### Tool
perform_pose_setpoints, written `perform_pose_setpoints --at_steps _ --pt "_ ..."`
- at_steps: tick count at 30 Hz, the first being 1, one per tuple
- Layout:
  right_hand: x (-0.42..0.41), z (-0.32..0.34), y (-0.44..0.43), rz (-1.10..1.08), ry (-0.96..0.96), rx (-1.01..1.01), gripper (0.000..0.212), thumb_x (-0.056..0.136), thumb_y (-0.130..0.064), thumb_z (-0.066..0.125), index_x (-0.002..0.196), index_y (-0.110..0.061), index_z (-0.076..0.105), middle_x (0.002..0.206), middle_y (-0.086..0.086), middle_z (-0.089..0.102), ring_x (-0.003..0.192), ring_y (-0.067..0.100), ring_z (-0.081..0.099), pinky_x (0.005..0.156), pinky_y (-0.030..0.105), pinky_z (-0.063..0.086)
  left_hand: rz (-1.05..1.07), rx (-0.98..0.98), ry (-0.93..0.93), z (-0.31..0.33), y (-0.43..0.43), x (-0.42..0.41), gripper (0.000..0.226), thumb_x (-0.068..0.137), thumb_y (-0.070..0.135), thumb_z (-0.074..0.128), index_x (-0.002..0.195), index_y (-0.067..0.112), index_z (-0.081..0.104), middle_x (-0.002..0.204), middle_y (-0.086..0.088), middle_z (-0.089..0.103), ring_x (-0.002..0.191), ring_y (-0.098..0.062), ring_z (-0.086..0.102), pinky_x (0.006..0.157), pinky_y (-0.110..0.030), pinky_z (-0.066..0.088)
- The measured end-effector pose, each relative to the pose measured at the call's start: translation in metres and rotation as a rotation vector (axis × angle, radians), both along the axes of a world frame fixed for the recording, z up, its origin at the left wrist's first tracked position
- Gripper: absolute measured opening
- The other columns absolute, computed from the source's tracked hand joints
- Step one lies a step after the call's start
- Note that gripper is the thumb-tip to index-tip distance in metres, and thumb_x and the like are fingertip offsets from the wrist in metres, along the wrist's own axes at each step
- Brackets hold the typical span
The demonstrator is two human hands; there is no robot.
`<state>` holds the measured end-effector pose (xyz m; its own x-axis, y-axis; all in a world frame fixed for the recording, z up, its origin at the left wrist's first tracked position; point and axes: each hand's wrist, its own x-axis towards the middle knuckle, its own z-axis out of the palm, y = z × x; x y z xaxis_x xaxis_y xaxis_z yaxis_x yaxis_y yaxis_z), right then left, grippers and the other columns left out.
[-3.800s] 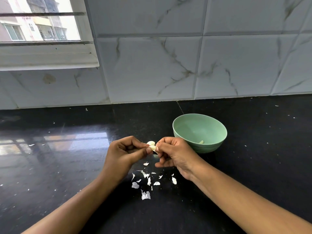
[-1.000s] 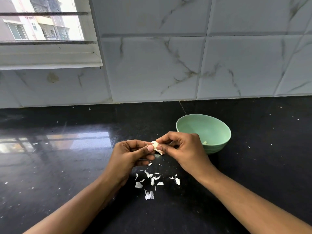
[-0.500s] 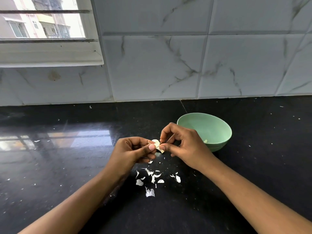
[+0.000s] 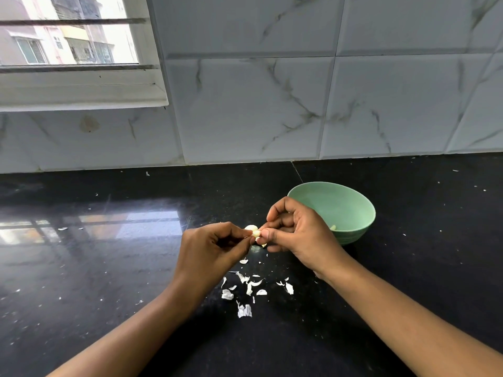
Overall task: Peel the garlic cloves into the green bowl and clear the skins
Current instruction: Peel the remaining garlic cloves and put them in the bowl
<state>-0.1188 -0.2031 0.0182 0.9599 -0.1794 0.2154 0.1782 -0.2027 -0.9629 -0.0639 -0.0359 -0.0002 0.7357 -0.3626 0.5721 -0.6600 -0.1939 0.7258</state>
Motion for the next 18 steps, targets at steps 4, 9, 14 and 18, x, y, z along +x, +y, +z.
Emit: perform_pose_setpoints --at_steps 4,9,14,18 --pt "-0.0011 0.0025 -0.0001 0.011 0.019 0.063 0.023 0.08 0.003 0.069 0.09 -0.008 0.052 0.084 0.017 0.071 0.073 0.022 0.072 0.057 0.024 0.056 -0.022 0.025 -0.097 -0.0002 0.0021 0.0003 0.011 0.071 0.02 0.081 0.079 0.013 0.077 0.071 0.009 0.073 0.062 0.0 0.068 0.059 -0.013 0.052" --pt "-0.0012 0.003 0.001 -0.022 -0.004 -0.01 0.024 0.08 0.0 0.071 0.091 -0.011 0.052 0.082 0.016 0.07 0.073 0.023 0.072 0.059 0.028 0.057 -0.023 0.05 -0.15 -0.0027 0.003 0.0039 0.012 0.074 0.025 0.075 0.082 0.016 0.077 0.075 0.009 0.073 0.068 -0.002 0.069 0.062 -0.027 0.057" --pt "-0.0014 -0.0001 0.003 -0.09 -0.059 -0.134 0.026 0.079 -0.003 0.072 0.088 -0.016 0.052 0.079 0.013 0.069 0.071 0.028 0.071 0.064 0.04 0.06 -0.022 0.094 -0.258 -0.0027 0.0044 0.0046 0.008 0.076 0.023 0.074 0.08 0.016 0.076 0.077 0.013 0.072 0.07 0.0 0.067 0.061 -0.026 0.055" --pt "-0.0009 -0.0035 0.0056 -0.138 -0.105 -0.175 0.03 0.078 -0.001 0.07 0.086 -0.021 0.049 0.074 0.009 0.068 0.065 0.029 0.068 0.064 0.048 0.058 -0.018 0.116 -0.314 -0.002 0.0034 0.0041 0.007 0.077 0.025 0.074 0.079 0.018 0.075 0.078 0.016 0.07 0.072 0.007 0.064 0.061 -0.019 0.053"
